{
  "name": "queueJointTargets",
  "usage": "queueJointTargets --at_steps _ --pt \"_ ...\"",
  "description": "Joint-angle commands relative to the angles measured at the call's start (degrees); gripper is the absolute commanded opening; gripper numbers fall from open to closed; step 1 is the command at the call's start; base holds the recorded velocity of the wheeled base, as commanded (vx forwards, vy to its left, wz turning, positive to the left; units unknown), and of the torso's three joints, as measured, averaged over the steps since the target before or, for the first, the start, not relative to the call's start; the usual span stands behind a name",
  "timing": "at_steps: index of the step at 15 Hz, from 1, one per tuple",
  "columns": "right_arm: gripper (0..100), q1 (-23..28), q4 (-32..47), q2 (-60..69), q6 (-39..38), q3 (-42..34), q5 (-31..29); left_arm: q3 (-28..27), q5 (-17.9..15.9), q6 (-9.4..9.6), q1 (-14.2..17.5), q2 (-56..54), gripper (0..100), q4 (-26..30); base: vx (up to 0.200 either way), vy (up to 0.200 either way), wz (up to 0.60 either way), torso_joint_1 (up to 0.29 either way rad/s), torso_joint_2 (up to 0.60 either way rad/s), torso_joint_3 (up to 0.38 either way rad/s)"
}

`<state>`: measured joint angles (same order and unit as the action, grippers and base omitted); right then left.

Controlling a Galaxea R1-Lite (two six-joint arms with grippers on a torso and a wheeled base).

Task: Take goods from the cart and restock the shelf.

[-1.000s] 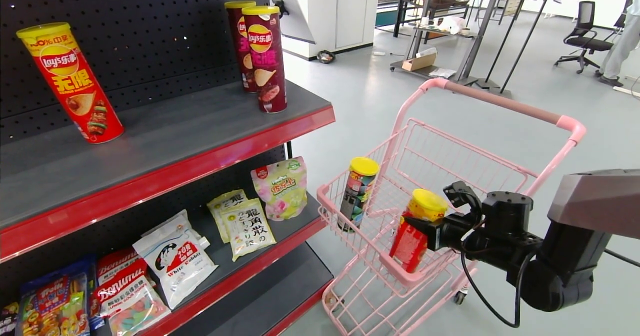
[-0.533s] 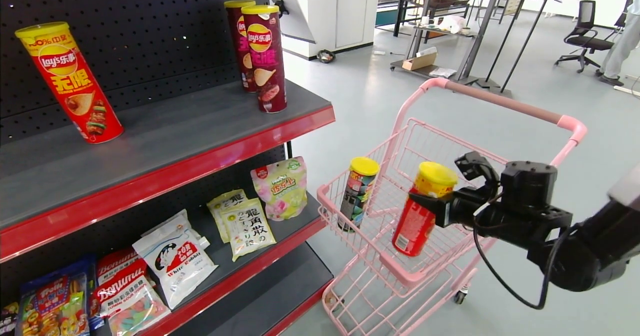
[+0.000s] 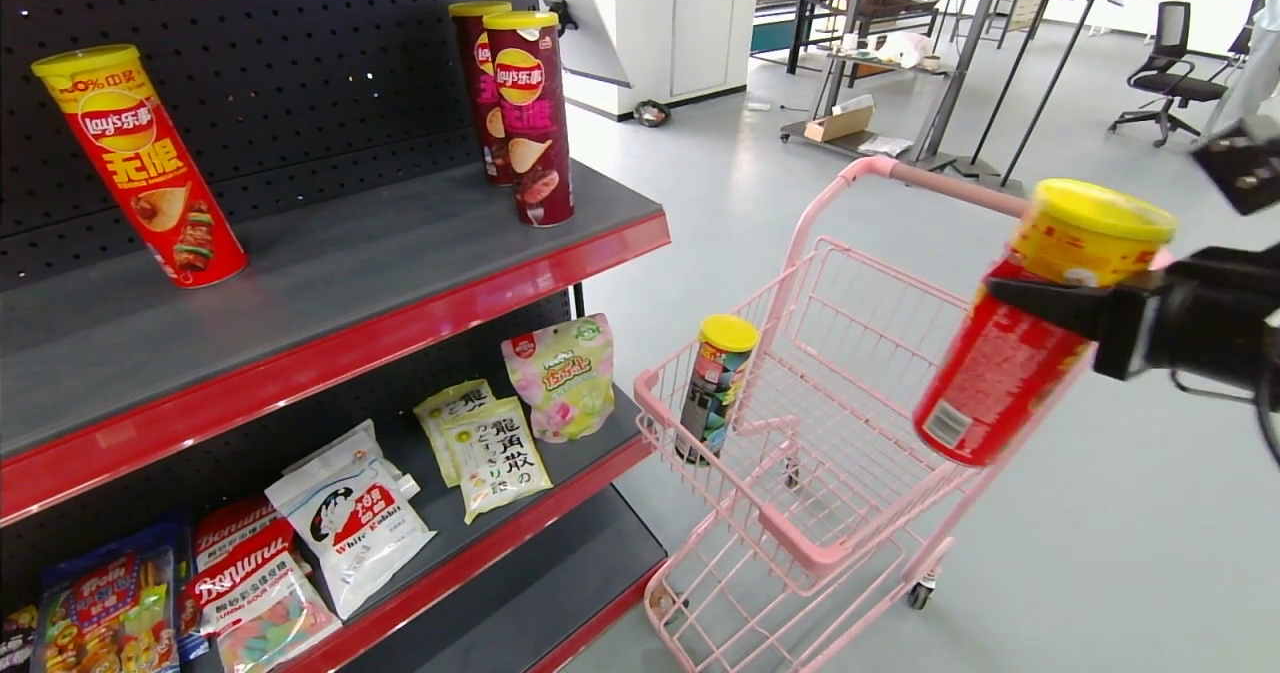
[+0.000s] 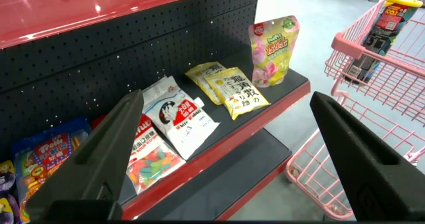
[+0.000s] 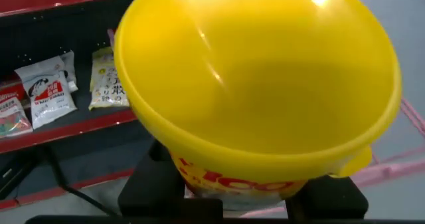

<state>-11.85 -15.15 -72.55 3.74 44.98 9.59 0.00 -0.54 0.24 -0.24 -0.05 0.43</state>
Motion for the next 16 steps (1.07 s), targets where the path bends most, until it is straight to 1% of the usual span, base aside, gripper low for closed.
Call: queueJointTargets --at_steps 1,2,4,6,7,8,12,16 --pt "0 0.25 16.38 22.80 1.36 -2.62 -5.38 0.00 0.01 0.02 -0.02 0.05 100 0.01 0.000 0.000 0.00 0.000 0.00 0.000" --pt "0 0.16 20.34 27.55 1.88 -4.20 -6.96 0.00 0.01 0.02 -0.02 0.05 100 0.01 0.000 0.000 0.00 0.000 0.00 0.000" --pt "0 0.51 24.47 36.07 2.15 -8.33 -8.45 0.00 0.01 0.02 -0.02 0.05 100 0.01 0.000 0.000 0.00 0.000 0.00 0.000" --pt "0 0.95 25.52 43.72 2.94 -13.08 -9.86 0.00 0.01 0.02 -0.02 0.05 100 0.01 0.000 0.000 0.00 0.000 0.00 0.000" --pt "0 1.39 25.70 45.83 4.26 -14.22 -10.39 0.00 0.01 0.02 -0.02 0.05 100 0.01 0.000 0.000 0.00 0.000 0.00 0.000" --pt "0 1.65 25.88 46.71 4.78 -14.75 -10.74 0.00 0.01 0.02 -0.02 0.05 100 0.01 0.000 0.000 0.00 0.000 0.00 0.000" --pt "0 2.01 33.96 50.93 4.87 -14.31 -11.26 0.00 0.01 0.02 -0.02 0.05 100 0.01 0.000 0.000 0.00 0.000 0.00 0.000" --pt "0 2.18 34.58 51.19 4.96 -14.40 -11.35 0.00 0.01 0.02 -0.02 0.05 100 0.01 0.000 0.000 0.00 0.000 0.00 0.000"
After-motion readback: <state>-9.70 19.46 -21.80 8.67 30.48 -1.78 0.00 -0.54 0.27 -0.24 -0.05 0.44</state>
